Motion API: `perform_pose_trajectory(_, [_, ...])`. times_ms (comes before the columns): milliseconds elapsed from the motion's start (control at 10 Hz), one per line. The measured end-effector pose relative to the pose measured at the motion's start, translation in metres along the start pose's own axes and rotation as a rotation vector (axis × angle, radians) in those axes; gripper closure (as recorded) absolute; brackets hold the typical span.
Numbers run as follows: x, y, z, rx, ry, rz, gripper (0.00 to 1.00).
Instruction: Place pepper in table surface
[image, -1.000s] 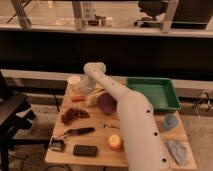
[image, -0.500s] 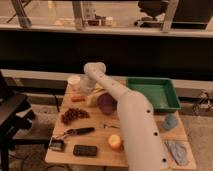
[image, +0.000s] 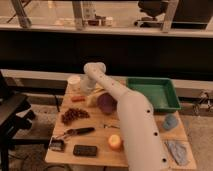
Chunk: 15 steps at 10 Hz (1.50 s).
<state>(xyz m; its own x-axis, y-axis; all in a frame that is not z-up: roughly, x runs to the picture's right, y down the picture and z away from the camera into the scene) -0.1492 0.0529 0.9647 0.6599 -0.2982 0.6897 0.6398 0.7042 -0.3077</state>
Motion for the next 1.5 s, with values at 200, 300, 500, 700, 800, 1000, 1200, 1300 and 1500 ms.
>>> perform_pose_trajectory(200, [0.0, 0.0, 0.0, 0.0, 0.0, 0.0, 0.26])
perform_pose_trajectory(300, [0.0, 0.0, 0.0, 0.0, 0.0, 0.0, 0.26])
perform_pose_trajectory(500, [0.0, 0.0, 0.0, 0.0, 0.0, 0.0, 0.26])
perform_pose_trajectory(700, [0.0, 0.0, 0.0, 0.0, 0.0, 0.0, 0.26])
perform_pose_trajectory(800, [0.0, 0.0, 0.0, 0.0, 0.0, 0.0, 0.26])
perform_pose_trajectory(1000, [0.007, 0.003, 0.001, -0.021, 0.011, 0.001, 0.41])
perform_pose_trajectory(1200, [0.017, 0.01, 0.0, -0.045, 0.019, 0.009, 0.57])
perform_pose_trajectory(1300, [0.026, 0.012, -0.002, -0.044, 0.032, 0.028, 0.62])
perform_pose_trajectory(1500, [0.04, 0.017, -0.007, -0.033, 0.043, 0.072, 0.62])
